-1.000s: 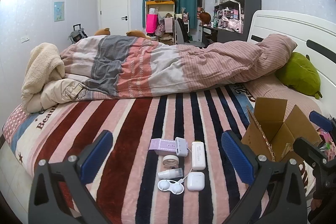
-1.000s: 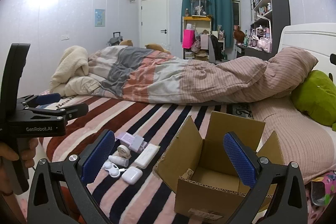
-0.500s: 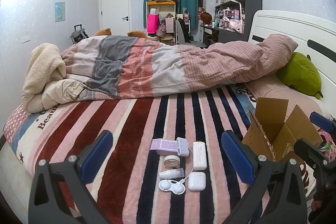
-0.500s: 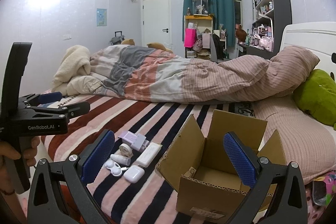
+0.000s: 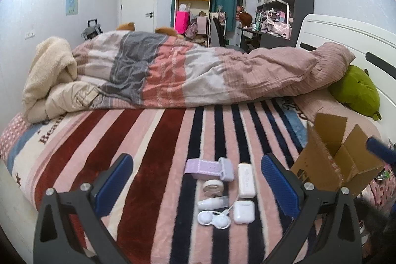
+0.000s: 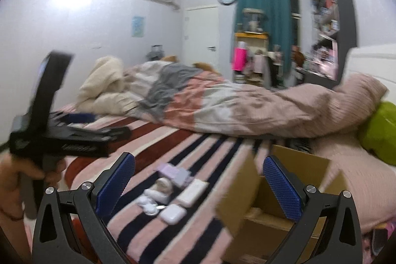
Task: Organize rigid objects
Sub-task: 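Reach the right gripper to the white AirPods case and grasp it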
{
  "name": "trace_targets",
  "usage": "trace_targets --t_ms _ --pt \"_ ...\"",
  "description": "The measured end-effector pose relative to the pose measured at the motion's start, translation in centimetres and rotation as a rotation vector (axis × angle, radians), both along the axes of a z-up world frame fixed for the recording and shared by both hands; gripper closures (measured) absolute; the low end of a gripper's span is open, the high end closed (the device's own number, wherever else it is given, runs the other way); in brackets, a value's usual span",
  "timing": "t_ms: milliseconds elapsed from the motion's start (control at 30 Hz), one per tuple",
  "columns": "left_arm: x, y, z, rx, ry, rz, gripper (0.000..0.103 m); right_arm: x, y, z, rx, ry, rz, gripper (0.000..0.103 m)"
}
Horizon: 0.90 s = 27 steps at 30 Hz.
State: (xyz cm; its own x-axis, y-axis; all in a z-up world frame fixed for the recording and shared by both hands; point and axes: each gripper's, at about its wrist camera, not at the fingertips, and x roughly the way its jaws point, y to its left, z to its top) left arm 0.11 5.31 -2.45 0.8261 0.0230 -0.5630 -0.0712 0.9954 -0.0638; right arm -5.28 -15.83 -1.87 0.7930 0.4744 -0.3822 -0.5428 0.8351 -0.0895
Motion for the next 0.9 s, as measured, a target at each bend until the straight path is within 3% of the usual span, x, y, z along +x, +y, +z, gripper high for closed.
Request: trace_targets --t_ms 167,300,500,667,800,833,900 --pt "1.4 2.6 -3.1 -0.016 0.053 0.004 0.001 1.3 4.0 -4.3 -0.036 0.100 0.091 0.024" --pt "2.9 4.1 -5.8 -0.029 0.107 0.002 0.001 3.3 6.5 -9.5 -0.062 0.239 0.140 0.024" --pt "4.8 5.0 -8.8 -0.036 0.169 0.005 0.001 7.7 7.1 -15.7 -0.105 0.388 0.030 0.024" --pt "6.0 5.3 -10.7 -0.052 0.201 0.004 0.001 9.5 7.2 -18.2 -0.138 0.452 0.004 0.024" --pt "6.4 4.9 -11.2 -0.052 0.217 -0.003 0.001 10.4 6.8 -18.9 -0.089 0.505 0.002 0.024" --pt "6.4 4.8 -11.2 -0.054 0.219 -0.006 0.001 10.5 6.6 -18.9 -0.081 0.516 0.006 0.029" --pt "6.2 4.5 -11.2 -0.055 0.220 -0.009 0.001 10.5 6.3 -18.6 -0.077 0.519 0.012 0.050"
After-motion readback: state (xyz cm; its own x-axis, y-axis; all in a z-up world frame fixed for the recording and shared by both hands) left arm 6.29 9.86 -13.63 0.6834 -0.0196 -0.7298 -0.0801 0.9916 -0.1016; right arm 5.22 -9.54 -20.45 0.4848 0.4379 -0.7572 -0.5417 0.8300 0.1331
